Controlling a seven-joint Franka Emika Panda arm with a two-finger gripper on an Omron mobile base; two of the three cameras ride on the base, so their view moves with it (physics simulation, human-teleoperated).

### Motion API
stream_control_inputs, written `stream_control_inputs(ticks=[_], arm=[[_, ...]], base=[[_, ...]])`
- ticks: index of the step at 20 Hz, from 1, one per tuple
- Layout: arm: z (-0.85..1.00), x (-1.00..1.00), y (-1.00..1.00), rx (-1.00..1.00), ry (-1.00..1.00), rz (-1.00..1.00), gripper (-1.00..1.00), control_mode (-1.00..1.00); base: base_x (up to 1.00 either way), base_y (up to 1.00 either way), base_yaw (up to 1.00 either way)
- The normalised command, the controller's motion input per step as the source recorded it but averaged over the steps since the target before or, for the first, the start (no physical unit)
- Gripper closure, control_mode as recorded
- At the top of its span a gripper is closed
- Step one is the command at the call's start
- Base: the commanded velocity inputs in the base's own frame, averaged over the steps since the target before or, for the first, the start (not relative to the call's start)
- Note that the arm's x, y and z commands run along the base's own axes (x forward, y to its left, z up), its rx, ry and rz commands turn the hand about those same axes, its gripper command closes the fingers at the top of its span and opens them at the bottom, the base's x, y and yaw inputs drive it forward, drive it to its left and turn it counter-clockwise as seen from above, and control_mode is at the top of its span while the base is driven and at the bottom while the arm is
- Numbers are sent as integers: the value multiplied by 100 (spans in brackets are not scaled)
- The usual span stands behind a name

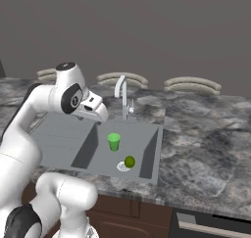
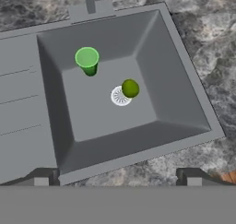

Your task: Pick the cup and saucepan and place them in the sink. Then turn on the water.

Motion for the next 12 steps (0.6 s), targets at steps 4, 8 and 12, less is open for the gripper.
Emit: stream_control_inputs(ticks=[4, 8, 12], arm=[[1, -45, 0, 0, 0, 2, -100, -100], [11, -2, 0, 0, 0, 6, -100, -100], [2, 0, -4, 0, 0, 10, -100, -100]], base=[[0, 0, 0], [0, 0, 0], [0, 0, 0]])
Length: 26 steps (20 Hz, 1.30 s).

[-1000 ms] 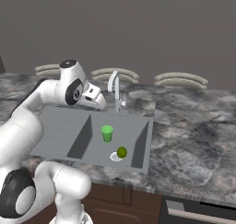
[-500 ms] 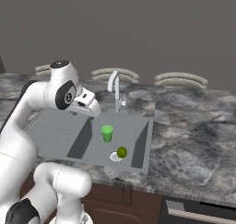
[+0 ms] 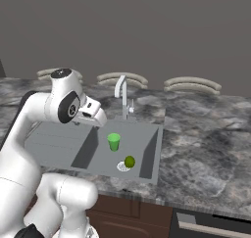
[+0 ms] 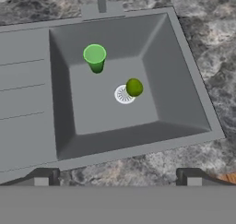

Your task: Pick the cup and saucepan and place them in the sink. Then turn on the water.

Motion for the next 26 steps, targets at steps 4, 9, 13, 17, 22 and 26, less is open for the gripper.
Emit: stream_control_inputs(ticks=[4, 9, 13, 17, 22, 26], arm=[[0, -2, 0, 0, 0, 10, -100, -100], [0, -10, 0, 0, 0, 4, -100, -100], [0, -13, 0, 0, 1, 0, -100, -100], [0, -1, 0, 0, 0, 0, -100, -100], [0, 0, 0, 0, 0, 0, -100, -100], [0, 0, 0, 0, 0, 0, -100, -100]], base=[[0, 0, 0], [0, 0, 0], [0, 0, 0], [0, 0, 0], [0, 0, 0], [0, 0, 0]])
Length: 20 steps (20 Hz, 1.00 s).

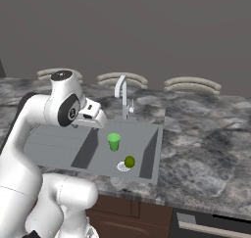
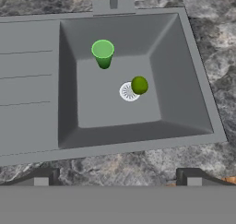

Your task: Pick the cup and saucepan and place them in the sink. Then turn on the water.

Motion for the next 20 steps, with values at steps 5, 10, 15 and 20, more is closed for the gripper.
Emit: stream_control_inputs(ticks=[5, 10, 15, 20], arm=[[0, 0, 0, 0, 0, 0, -100, -100], [0, 0, 0, 0, 0, 0, -100, -100], [0, 0, 0, 0, 0, 0, -100, -100], [0, 0, 0, 0, 0, 0, -100, -100]], base=[[0, 0, 0], [0, 0, 0], [0, 0, 0], [0, 0, 0]])
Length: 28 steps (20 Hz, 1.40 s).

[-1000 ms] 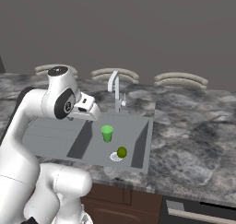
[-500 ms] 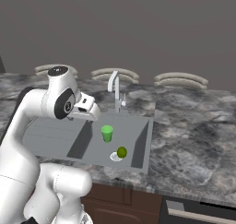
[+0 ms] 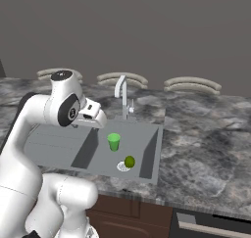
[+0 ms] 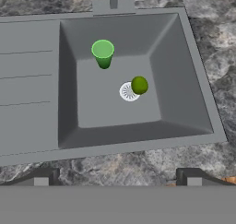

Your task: Pick the cup and saucepan and place them in the sink. Then turn on the water.

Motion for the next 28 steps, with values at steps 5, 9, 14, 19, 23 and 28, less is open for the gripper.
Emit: stream_control_inputs(ticks=[5, 9, 14, 19, 23, 28], arm=[[0, 0, 0, 0, 0, 0, -100, 100], [0, 0, 0, 0, 0, 0, -100, 100], [0, 0, 0, 0, 0, 0, -100, 100], [0, 0, 0, 0, 0, 0, -100, 100], [0, 0, 0, 0, 0, 0, -100, 100], [0, 0, 0, 0, 0, 0, -100, 100]], base=[[0, 0, 0], [-1, 0, 0], [-26, 8, 0], [-55, 36, 0], [-67, 67, 0], [-29, 98, 0]])
